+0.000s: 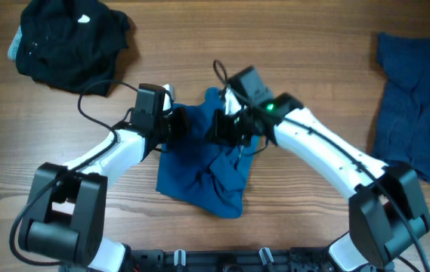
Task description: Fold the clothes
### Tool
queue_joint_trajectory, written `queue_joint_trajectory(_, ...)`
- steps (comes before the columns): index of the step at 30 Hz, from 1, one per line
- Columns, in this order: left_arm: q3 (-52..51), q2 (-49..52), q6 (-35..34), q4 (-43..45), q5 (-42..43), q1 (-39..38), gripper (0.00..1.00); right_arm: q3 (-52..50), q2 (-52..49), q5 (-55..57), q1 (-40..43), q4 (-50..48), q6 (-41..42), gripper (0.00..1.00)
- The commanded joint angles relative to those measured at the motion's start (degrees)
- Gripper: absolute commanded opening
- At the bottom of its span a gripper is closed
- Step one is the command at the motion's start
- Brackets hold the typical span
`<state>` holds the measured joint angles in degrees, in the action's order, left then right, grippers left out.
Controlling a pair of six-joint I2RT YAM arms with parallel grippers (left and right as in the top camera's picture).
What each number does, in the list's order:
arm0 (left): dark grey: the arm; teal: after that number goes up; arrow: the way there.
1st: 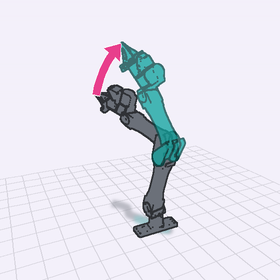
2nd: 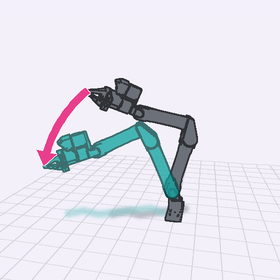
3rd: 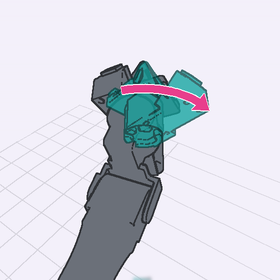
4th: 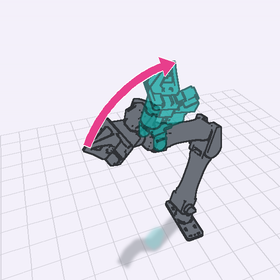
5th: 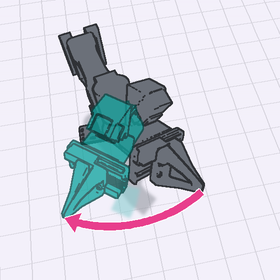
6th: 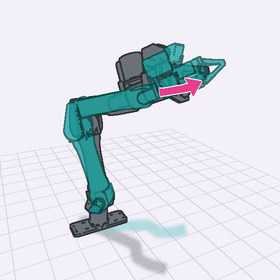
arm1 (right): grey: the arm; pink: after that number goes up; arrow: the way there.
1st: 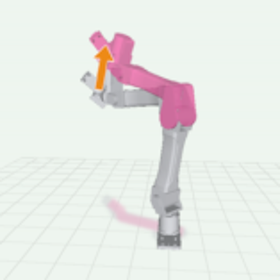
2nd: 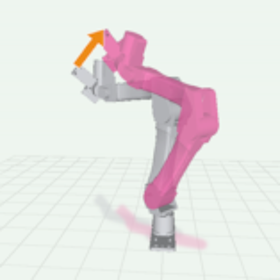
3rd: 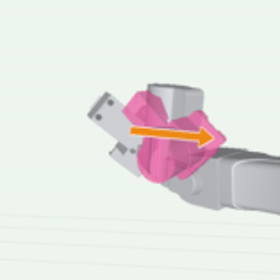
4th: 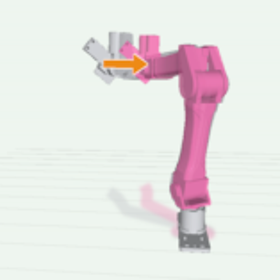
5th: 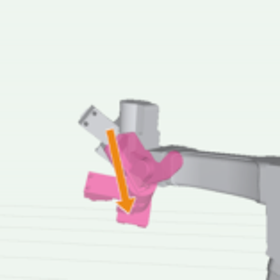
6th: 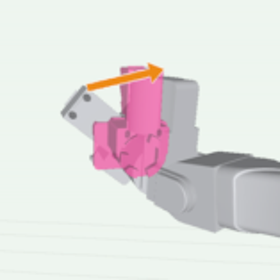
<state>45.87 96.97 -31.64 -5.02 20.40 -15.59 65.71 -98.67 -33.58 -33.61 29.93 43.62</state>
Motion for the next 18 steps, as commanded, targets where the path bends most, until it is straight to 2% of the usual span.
queue_joint_trajectory(1,0.0,1.4,1.4,0.1,1.2,-0.2,0.06,-6.8,-0.5,-3.8,-0.1,-7.3,5.4,0.05)
queue_joint_trajectory(4,0.0,2.1,1.4,0.4,1.2,-0.2,0.06,-11.1,-0.6,-3.7,-0.1,-12.8,7.4,0.08)
queue_joint_trajectory(8,0.0,3.1,1.4,0.5,1.2,-0.2,0.06,-14.6,-2.4,-3.0,0.3,-17.9,10.3,0.07)
queue_joint_trajectory(14,0.0,3.2,1.7,0.0,0.0,0.2,0.06,-14.7,-4.7,0.4,2.7,-15.6,10.3,0.04)
queue_joint_trajectory(18,0.0,3.2,4.7,-2.1,-3.5,2.1,0.10,-14.7,-5.0,5.5,5.5,-8.0,8.3,0.04)
